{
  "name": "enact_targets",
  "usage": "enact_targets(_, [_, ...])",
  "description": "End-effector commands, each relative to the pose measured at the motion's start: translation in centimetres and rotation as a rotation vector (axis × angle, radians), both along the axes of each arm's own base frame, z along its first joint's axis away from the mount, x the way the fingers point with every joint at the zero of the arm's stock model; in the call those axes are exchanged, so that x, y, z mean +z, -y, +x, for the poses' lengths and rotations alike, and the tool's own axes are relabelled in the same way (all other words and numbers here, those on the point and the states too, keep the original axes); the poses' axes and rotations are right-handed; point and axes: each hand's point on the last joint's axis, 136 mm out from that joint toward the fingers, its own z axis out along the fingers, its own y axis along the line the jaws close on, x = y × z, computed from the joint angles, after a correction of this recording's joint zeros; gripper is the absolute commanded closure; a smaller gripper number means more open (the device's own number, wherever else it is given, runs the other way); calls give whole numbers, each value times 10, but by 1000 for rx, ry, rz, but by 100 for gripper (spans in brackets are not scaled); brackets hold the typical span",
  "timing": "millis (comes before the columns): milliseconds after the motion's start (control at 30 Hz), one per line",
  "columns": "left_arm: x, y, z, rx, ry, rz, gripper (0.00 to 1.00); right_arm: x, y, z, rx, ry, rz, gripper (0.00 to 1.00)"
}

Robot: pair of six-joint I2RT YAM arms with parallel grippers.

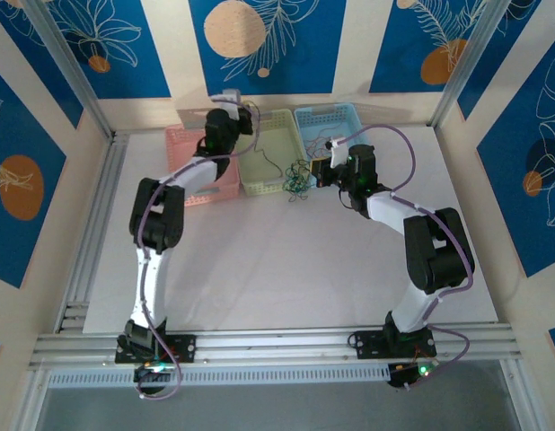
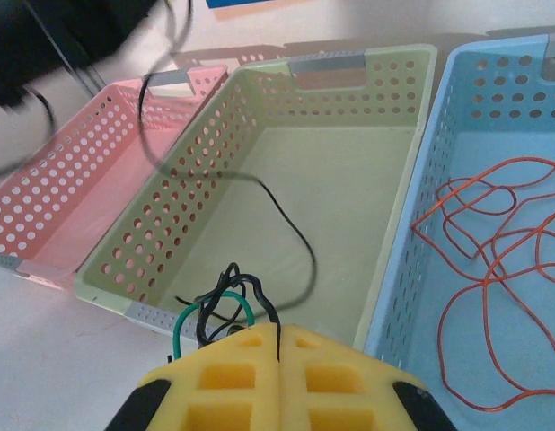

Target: Untangle the cables

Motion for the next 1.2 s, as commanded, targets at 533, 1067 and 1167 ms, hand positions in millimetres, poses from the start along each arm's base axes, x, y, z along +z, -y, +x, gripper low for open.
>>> enact_targets(533, [28,13,-57,-128,-105,325,20,16,-4,6,21,26,25,100])
enact_targets(1067, [32,-9,-188,-239,-161,148,28,18,-16,1,67,45,20,100])
enact_targets(1167, [8,-8,-222,-273,-189,129,30,17,-25,-2,107,41,24,100])
